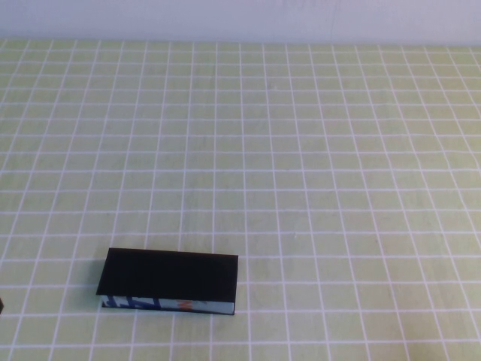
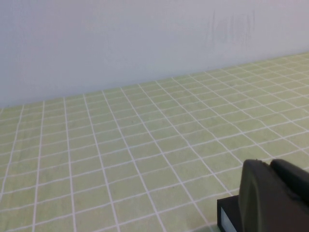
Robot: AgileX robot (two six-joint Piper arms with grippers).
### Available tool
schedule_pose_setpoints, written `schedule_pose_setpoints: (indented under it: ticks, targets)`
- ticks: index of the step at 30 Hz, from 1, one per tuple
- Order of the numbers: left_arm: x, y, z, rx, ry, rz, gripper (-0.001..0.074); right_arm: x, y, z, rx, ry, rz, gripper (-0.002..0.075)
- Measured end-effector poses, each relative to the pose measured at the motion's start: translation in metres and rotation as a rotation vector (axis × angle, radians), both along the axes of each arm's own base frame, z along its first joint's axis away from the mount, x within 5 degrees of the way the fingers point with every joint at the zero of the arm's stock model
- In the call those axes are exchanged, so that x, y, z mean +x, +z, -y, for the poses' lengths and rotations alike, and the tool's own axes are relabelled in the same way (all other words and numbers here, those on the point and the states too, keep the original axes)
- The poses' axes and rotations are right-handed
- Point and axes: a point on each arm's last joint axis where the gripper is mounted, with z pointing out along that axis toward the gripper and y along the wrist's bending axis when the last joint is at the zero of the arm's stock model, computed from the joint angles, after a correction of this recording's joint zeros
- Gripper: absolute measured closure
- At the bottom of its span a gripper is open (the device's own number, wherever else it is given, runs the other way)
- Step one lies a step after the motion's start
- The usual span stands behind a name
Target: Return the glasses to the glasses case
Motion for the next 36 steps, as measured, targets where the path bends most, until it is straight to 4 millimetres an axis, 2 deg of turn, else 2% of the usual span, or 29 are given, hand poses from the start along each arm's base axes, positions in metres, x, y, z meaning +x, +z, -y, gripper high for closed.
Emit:
schedule_pose_setpoints:
  ticks: [4, 11, 14, 18, 25, 36]
  targets:
    - [0.001, 0.004, -0.003, -0.031, 0.032, 0.035, 0.0739, 0.0, 0.0, 0.0, 0.0, 0.0, 0.0, 0.0737]
    - [0.001, 0.021, -0.009, -0.089, 0.097, 0.211, 0.0739, 0.0, 0.0, 0.0, 0.0, 0.0, 0.0, 0.0737]
    - [0.001, 0.02, -0.01, -0.099, 0.115, 0.207, 0.0739, 0.0, 0.0, 0.0, 0.0, 0.0, 0.0, 0.0737]
    - [0.002, 0.011, -0.01, -0.103, 0.128, 0.098, 0.0739, 0.0, 0.0, 0.0, 0.0, 0.0, 0.0, 0.0737]
    - [-0.001, -0.021, -0.009, -0.019, 0.121, -0.245, 0.0739, 0.0, 0.0, 0.0, 0.0, 0.0, 0.0, 0.0737]
    - [-0.002, -0.024, -0.009, -0.01, 0.121, -0.278, 0.0739, 0.0, 0.0, 0.0, 0.0, 0.0, 0.0, 0.0737]
